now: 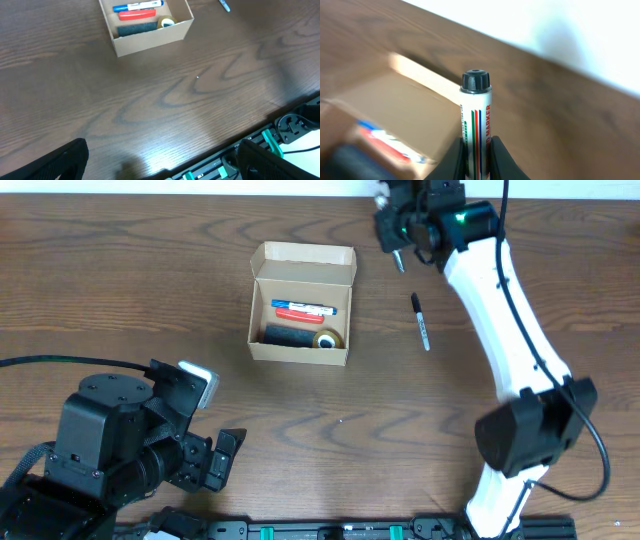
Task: Pack container
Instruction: 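Carry the black-capped marker with the right gripper into the box, then lower the marker into the box and open the right gripper, then move the right gripper over the black Sharpie marker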
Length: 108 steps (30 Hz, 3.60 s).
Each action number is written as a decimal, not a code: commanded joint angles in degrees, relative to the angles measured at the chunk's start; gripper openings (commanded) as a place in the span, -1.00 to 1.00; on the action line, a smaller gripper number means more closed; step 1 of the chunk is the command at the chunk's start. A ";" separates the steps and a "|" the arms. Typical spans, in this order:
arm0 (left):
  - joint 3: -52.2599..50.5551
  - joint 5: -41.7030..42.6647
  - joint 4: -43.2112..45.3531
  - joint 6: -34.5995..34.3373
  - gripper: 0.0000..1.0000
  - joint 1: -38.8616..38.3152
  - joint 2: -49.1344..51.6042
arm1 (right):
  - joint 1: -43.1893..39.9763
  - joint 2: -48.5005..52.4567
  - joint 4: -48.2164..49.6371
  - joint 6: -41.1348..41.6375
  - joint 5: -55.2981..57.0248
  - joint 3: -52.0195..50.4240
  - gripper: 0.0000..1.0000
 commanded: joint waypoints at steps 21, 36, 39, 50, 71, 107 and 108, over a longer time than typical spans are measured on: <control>-0.31 0.68 -0.17 0.24 0.91 0.07 0.09 | 16.68 12.26 -10.36 -43.17 -11.26 -0.28 -0.98; -0.31 0.68 -0.17 0.24 0.91 0.07 0.09 | 16.68 20.44 -8.87 -45.68 -11.26 -0.28 -0.98; -0.31 0.68 -0.17 0.24 0.91 0.07 0.09 | 16.68 20.83 -8.46 -45.66 -11.23 -0.28 -0.95; -0.31 0.68 -0.17 0.24 0.91 0.07 0.09 | 16.65 19.65 -6.10 -37.18 -11.23 0.39 -0.02; -0.31 0.68 -0.17 0.24 0.91 0.07 0.09 | 1.60 -1.84 -17.49 -20.33 -5.68 1.95 -0.03; -0.31 0.68 -0.17 0.24 0.91 0.07 0.09 | -12.92 0.24 14.95 6.64 -1.64 -39.71 -0.10; -0.31 0.68 -0.17 0.24 0.91 0.07 0.09 | -12.46 0.26 15.13 6.64 -0.74 -39.93 -0.10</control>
